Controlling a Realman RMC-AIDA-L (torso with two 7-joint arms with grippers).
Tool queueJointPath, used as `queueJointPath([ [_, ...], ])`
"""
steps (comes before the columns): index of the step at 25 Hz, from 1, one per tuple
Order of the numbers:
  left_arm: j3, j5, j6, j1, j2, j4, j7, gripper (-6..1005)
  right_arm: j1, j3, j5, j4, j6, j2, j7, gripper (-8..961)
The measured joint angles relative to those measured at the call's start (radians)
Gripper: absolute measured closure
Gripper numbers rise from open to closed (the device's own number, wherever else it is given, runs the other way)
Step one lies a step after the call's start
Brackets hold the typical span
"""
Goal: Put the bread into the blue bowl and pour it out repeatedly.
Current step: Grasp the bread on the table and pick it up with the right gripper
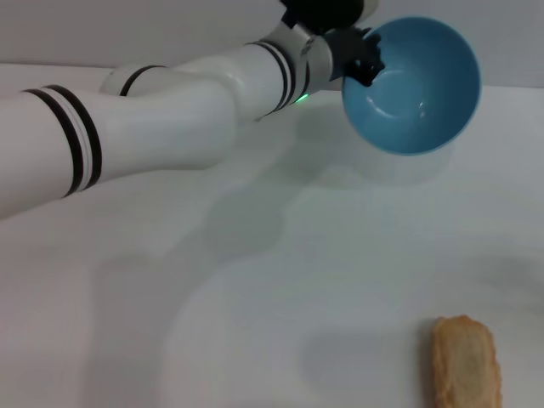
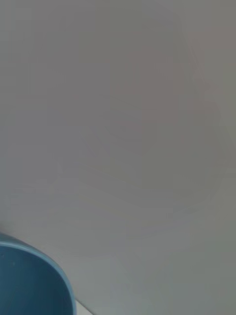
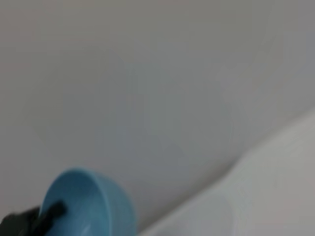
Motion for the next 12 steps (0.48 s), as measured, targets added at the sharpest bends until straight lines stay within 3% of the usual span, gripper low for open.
queueJointPath([
  [5, -0.046, -0.001, 0.025, 0.012, 0.001, -0.02, -0.113, 1000, 0.043, 0.0, -0.276, -0.136, -0.111, -0.002, 0.27, 454],
  [12, -0.069, -0.003, 0.041, 0.038, -0.003, -0.014, -0.13, 1000, 0.111, -0.047, -0.473, -0.125, -0.125, -0.001, 0.341, 460],
])
